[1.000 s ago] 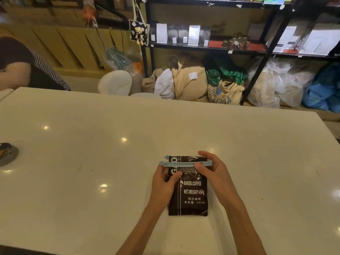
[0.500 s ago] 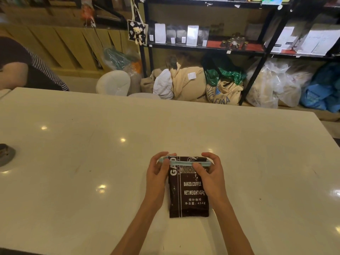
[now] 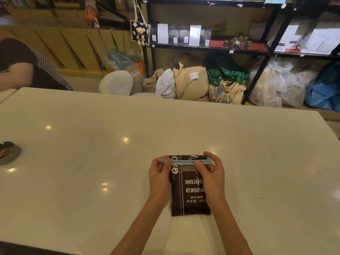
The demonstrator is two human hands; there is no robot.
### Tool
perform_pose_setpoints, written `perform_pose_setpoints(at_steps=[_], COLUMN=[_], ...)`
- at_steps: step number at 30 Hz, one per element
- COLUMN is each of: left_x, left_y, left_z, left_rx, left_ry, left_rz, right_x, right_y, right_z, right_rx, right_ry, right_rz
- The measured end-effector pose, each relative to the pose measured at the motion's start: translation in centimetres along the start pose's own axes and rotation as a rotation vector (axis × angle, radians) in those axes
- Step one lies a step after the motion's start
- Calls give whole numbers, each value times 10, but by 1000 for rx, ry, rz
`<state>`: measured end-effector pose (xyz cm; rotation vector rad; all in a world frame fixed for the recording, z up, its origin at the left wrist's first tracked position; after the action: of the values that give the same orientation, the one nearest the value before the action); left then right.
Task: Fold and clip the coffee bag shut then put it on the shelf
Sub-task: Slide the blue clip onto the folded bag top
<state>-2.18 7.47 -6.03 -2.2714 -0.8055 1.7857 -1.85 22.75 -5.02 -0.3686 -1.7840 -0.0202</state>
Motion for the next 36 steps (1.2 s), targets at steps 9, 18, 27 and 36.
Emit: perform_pose_setpoints(at_steps=[9,18,27,36], left_x=[1,-5,-6,7], left_y=[-3,-2,7,-9], left_z=[1,3,10,-2], left_rx=[-28,-15,109,194], left_ry=[39,80,118,95], left_rz=[-30,-68,-202,385], right_x=[-2,-2,0,-6], right_y=[0,0,-4,3], right_z=[2,3,4,11], right_rx=[-9,7,87,52], right_ry=[-15,0,18,-32], right_rz=[25,6,-26,33])
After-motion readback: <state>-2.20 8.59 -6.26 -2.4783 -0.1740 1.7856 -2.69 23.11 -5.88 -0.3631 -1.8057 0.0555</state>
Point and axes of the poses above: each hand's wrist, its own z-axis towards the middle knuckle, its own y-axis out of the back of the hand, x = y × z, the point moved 2 cm from there along z, towards the middle knuckle, and after that the axes turned 2 degrees about x, right-handed, at the moved point
